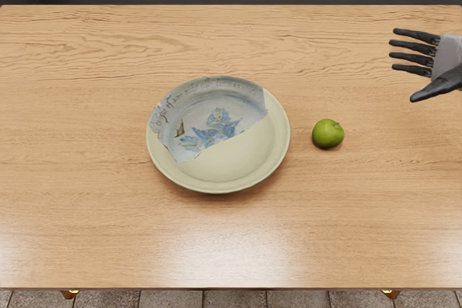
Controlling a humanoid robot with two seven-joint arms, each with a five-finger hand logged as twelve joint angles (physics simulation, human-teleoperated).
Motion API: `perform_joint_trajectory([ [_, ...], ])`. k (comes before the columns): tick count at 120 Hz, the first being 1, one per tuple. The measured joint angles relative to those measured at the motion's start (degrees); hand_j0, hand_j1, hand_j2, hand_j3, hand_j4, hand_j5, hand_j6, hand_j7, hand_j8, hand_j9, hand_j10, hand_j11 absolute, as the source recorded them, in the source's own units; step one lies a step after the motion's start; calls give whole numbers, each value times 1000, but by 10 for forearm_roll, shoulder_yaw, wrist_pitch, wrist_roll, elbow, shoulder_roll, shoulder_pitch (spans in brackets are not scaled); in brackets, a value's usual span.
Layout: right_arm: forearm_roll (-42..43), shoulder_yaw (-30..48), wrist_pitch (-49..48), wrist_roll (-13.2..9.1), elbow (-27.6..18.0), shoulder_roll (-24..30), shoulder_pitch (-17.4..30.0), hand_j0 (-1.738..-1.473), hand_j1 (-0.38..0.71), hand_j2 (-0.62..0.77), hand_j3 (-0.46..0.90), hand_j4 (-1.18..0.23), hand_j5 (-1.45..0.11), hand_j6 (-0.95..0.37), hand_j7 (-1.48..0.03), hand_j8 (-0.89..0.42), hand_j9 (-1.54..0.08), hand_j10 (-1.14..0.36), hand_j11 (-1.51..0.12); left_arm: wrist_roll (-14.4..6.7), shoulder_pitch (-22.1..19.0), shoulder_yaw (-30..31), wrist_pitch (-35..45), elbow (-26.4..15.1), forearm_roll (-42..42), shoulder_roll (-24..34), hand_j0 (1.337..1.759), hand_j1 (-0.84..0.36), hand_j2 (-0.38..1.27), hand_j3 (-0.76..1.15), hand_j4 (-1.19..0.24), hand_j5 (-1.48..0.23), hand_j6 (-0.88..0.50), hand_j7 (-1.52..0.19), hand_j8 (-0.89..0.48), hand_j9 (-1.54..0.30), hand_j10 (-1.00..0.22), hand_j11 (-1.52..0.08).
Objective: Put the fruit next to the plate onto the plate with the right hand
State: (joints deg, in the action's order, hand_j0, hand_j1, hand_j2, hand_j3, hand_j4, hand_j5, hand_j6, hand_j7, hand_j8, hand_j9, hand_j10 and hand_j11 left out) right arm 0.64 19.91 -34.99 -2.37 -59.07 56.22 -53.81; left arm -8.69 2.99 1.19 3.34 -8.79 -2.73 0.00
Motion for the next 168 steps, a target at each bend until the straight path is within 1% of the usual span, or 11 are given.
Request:
perform_joint_trajectory([
  [14, 16, 1, 0, -2, -19, 2, 2, -1658, -304, -6, 0, -38, -51, -38, -51, -38, -51, -38, -51, 0, 0, 0, 0, 0, 0, 0, 1658, 73, 46, 0, -230, -299, -230, -299, -230, -299, -230, -299],
  [22, 21, 2, 0, -24, -46, 14, 3, -1658, -304, -6, 0, -38, -51, -38, -51, -38, -51, -38, -51, 0, 0, -1, 0, 0, 0, 0, 1658, 73, 46, 0, -230, -299, -230, -299, -230, -299, -230, -299],
  [35, 56, 1, 18, -47, -152, 74, 3, -1658, -304, -6, 0, -38, -51, -38, -51, -38, -51, -39, -51, 0, 0, -1, 0, 0, 0, 0, 1658, 73, 46, 0, -230, -299, -230, -299, -230, -299, -230, -299],
  [51, 121, -9, 150, -56, -276, 108, 3, -1658, -304, -6, 0, -39, -51, -40, -51, -40, -51, -40, -51, 0, 0, -1, 0, 0, 0, 0, 1658, 73, 46, 0, -230, -299, -230, -299, -230, -299, -230, -299],
  [68, 166, -19, 291, -67, -344, 102, 1, -1658, -304, -6, 0, -41, -51, -41, -51, -41, -51, -41, -51, 0, 0, -1, 0, -1, 0, 0, 1658, 73, 46, 0, -230, -299, -230, -299, -230, -299, -230, -299],
  [86, 199, -35, 388, -74, -365, 65, -1, -1658, -305, -6, 0, -41, -51, -42, -51, -42, -51, -41, -51, 0, 0, -1, 0, -1, 0, 0, 1658, 73, 46, 0, -230, -299, -230, -299, -230, -299, -230, -299],
  [96, 210, -44, 425, -92, -368, 44, -2, -1658, -305, -6, 0, -41, -51, -42, -51, -42, -51, -41, -51, 0, 0, -1, 0, -1, 0, 0, 1658, 73, 46, 0, -230, -299, -230, -299, -230, -299, -230, -299],
  [120, 232, -68, 552, -193, -371, -30, -14, -1658, -305, -6, 0, -41, -51, -42, -50, -42, -51, -41, -51, 0, 0, -1, 0, -1, 0, 0, 1658, 73, 46, 0, -230, -299, -230, -299, -230, -299, -230, -299],
  [140, 240, -176, 663, -223, -370, -88, -94, -1658, -304, -6, 0, -41, -51, -42, -51, -42, -51, -41, -51, 0, 0, -1, 0, -1, 0, 0, 1658, 73, 46, 0, -230, -299, -230, -299, -230, -299, -230, -299],
  [150, 247, -219, 683, -229, -368, -107, -128, -1658, -303, -6, 0, -41, -52, -42, -51, -41, -51, -41, -51, 0, 0, -1, 0, -1, 0, 0, 1658, 73, 46, 0, -230, -299, -230, -299, -230, -299, -230, -299],
  [168, 253, -277, 696, -261, -363, -147, -172, -1658, -304, -6, 0, -40, -50, -41, -50, -40, -50, -40, -50, 0, 0, -1, 0, -1, 0, 0, 1658, 73, 46, 0, -230, -299, -230, -299, -230, -299, -230, -299],
])
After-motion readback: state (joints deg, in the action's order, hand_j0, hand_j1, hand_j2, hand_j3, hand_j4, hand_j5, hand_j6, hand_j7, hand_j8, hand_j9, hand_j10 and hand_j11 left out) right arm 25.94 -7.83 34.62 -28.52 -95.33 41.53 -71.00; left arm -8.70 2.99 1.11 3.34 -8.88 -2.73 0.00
